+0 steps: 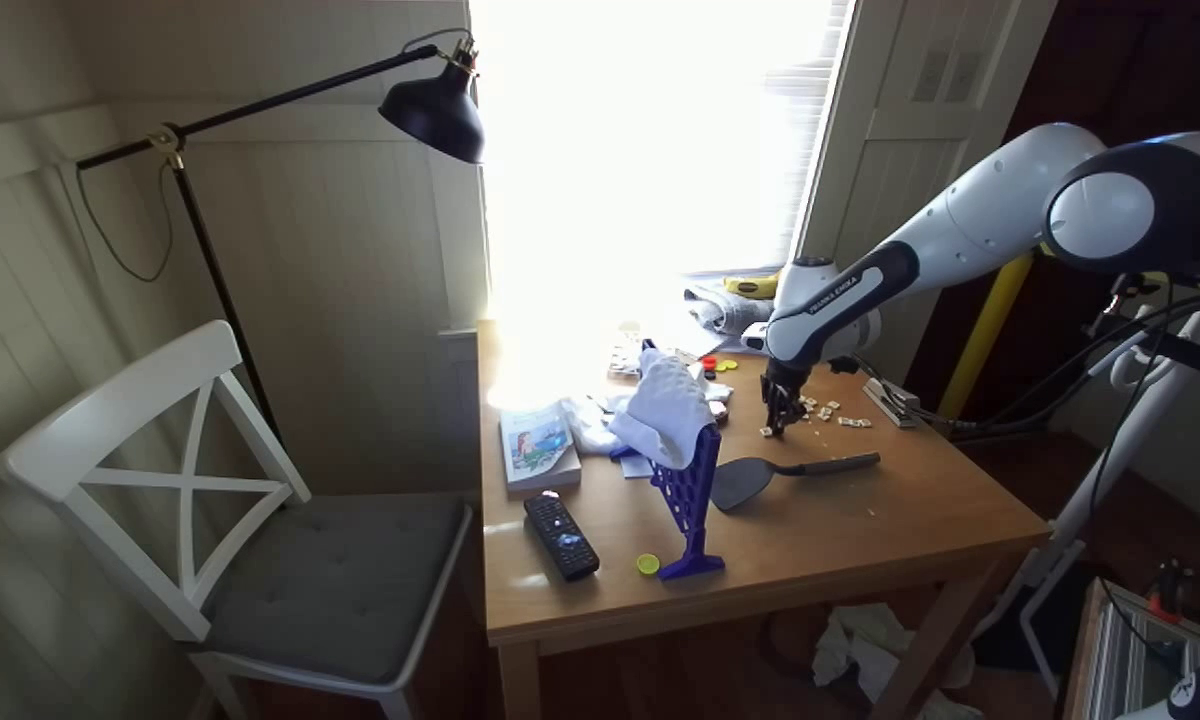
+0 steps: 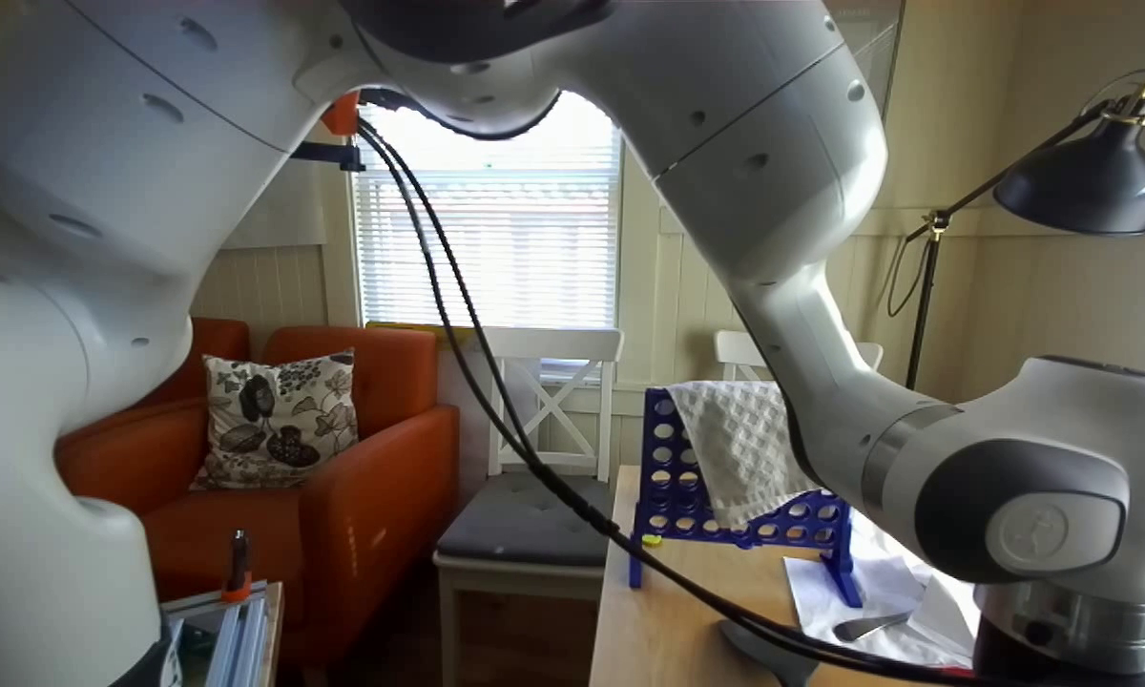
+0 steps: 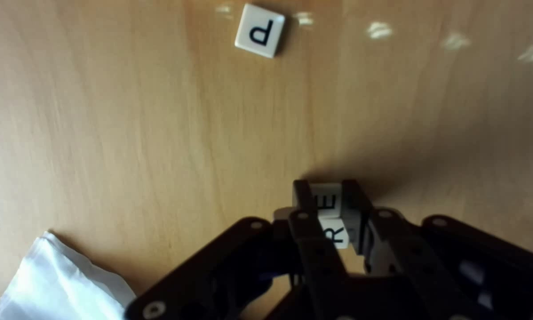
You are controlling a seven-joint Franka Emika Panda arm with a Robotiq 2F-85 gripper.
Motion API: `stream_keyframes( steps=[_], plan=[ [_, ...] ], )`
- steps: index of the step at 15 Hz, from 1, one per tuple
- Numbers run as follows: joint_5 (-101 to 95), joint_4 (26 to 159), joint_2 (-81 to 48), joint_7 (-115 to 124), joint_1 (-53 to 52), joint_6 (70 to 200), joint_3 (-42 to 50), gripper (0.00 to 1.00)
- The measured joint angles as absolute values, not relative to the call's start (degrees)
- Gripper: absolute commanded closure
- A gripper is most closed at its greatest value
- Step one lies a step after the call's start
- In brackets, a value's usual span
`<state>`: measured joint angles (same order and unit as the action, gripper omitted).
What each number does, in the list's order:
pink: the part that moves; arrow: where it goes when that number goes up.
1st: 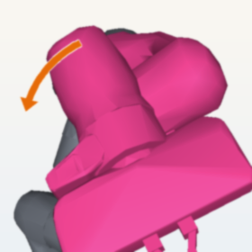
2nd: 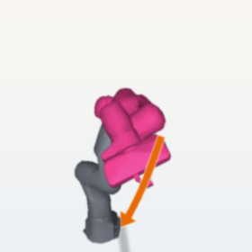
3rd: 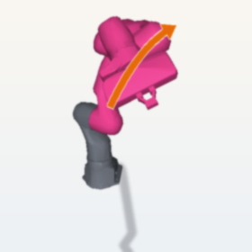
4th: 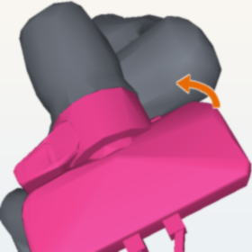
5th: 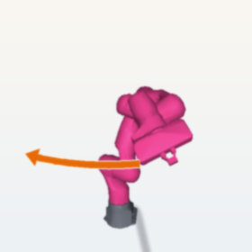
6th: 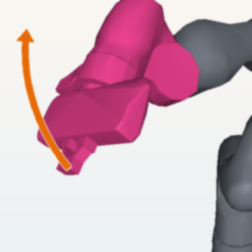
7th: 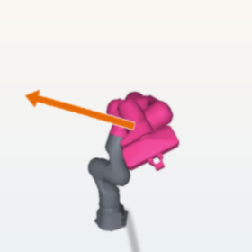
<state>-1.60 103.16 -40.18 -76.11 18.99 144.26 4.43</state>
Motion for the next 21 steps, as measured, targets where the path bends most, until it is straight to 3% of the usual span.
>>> stream_keyframes(
  steps=[1,2,3,10,11,21],
  plan=[
    [-1.7,103.2,-40.2,-76.1,19.0,144.3,4.4,0.95],
    [-1.8,103.2,-40.2,-76.1,19.0,144.3,4.5,0.62],
    [-2.0,103.2,-40.2,-76.0,18.9,144.3,4.5,0.52],
    [-3.3,103.2,-40.2,-75.6,18.9,144.0,4.8,0.04],
    [-3.3,103.2,-40.2,-75.6,18.9,144.0,4.8,0.00],
    [-3.9,102.7,-39.4,-75.7,19.4,144.0,4.9,0.00]
  ],
)
